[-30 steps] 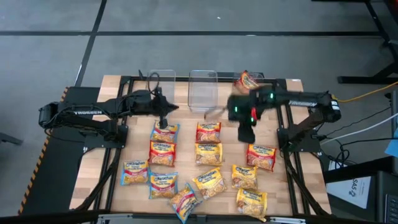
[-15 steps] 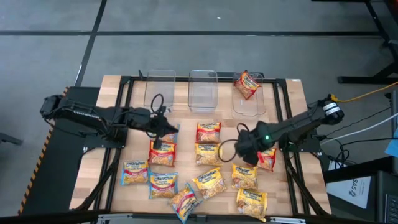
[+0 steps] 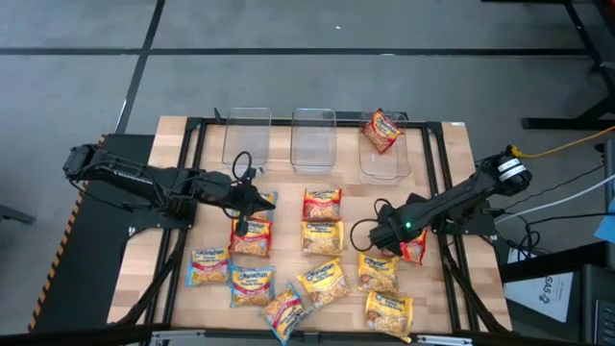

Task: Sort Maruchan noodles
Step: Put the red noodle pack into the right transparent bin

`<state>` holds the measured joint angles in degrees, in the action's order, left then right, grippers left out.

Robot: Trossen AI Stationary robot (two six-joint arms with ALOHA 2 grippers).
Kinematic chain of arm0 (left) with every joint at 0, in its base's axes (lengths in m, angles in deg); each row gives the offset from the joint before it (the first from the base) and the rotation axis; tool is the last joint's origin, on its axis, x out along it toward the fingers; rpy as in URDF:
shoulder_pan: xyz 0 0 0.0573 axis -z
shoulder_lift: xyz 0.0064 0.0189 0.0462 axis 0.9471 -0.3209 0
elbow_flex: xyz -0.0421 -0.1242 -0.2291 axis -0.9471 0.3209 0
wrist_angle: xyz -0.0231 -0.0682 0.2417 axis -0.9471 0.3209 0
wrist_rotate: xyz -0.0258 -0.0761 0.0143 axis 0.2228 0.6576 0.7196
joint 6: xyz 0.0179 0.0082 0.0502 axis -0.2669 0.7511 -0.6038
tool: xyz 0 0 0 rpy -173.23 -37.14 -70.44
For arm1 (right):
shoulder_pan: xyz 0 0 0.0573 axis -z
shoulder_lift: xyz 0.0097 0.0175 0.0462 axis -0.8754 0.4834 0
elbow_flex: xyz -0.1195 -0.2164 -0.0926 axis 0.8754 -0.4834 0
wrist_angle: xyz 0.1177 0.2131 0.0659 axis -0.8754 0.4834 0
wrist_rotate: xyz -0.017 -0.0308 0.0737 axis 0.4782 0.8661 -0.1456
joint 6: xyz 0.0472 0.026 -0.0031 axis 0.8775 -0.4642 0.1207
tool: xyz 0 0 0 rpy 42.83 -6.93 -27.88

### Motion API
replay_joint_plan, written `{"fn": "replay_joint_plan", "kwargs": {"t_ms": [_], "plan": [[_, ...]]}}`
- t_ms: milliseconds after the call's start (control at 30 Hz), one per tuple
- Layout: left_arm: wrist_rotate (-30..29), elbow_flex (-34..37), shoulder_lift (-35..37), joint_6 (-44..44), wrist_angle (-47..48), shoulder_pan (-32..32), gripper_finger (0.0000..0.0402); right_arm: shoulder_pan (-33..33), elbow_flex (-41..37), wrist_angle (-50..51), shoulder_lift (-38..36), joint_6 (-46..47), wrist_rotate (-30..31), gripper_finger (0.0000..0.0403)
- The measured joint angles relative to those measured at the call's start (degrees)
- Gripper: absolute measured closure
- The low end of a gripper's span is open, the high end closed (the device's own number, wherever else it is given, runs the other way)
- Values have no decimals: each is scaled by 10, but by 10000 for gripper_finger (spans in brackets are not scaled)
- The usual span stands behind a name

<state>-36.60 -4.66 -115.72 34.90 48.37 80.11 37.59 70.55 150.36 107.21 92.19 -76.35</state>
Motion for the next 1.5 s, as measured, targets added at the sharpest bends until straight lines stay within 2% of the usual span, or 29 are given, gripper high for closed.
{"fn": "replay_joint_plan", "kwargs": {"t_ms": [267,500,567,633,767,833,1033,1500], "plan": [[0,0,0,0,0,0,401,4,-39,-54,0,-14,-27,233],[0,0,0,0,0,0,401,4,-69,-107,0,-27,-14,236],[0,0,0,0,0,0,401,4,-70,-112,0,-27,4,253],[0,0,0,0,0,0,401,4,-70,-113,0,-27,23,285],[0,0,0,0,0,0,401,4,-70,-111,0,-25,43,381],[0,0,0,0,0,0,401,4,-65,-103,0,-23,49,391],[0,0,0,0,0,0,401,4,-21,-51,0,-13,46,399],[0,0,0,0,2,0,401,3,150,123,0,5,82,402]]}}
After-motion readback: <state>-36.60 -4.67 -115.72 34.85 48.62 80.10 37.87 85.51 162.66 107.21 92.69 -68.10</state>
